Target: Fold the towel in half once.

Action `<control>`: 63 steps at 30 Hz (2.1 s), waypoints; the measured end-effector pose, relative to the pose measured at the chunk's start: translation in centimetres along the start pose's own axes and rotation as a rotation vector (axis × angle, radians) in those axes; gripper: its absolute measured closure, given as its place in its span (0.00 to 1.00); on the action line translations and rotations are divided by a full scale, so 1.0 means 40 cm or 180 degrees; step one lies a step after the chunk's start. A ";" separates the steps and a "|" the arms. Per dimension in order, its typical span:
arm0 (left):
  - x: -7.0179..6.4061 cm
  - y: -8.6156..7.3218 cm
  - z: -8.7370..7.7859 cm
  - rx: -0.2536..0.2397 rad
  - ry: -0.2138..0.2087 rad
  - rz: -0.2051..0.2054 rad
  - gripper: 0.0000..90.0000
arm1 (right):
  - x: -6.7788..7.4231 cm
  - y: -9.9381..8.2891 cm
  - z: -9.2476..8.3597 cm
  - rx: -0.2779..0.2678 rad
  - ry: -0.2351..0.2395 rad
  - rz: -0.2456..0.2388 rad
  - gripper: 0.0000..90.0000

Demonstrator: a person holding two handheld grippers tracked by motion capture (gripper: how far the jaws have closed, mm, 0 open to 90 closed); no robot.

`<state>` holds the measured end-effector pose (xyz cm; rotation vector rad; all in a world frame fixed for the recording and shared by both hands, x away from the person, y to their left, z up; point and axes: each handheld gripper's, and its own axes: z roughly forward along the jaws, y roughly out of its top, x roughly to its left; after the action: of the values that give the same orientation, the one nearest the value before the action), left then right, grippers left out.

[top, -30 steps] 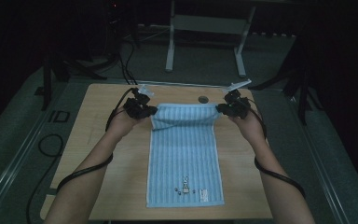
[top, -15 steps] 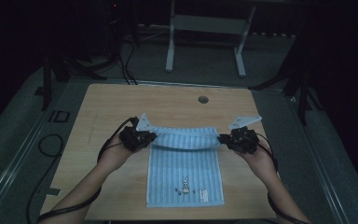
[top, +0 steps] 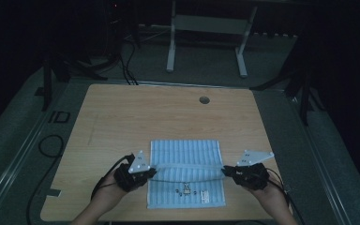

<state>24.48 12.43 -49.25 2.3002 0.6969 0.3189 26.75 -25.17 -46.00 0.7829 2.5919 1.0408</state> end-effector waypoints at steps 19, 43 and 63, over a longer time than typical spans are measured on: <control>0.102 -0.007 0.107 0.0666 -0.0599 -0.0092 0.75 | 0.008 -0.050 0.085 0.0184 0.0200 0.0213 0.92; 0.154 0.045 0.150 0.0721 -0.0713 -0.0127 0.93 | -0.019 -0.024 0.088 0.0178 0.0158 0.0207 0.92; 0.109 0.155 -0.075 -0.0018 -0.0358 0.0263 0.92 | -0.093 0.088 -0.098 -0.0716 -0.0038 0.0339 0.92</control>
<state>29.29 12.79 -42.70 2.3257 0.5453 0.2269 29.60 -27.35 -40.65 0.8734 2.3903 1.3256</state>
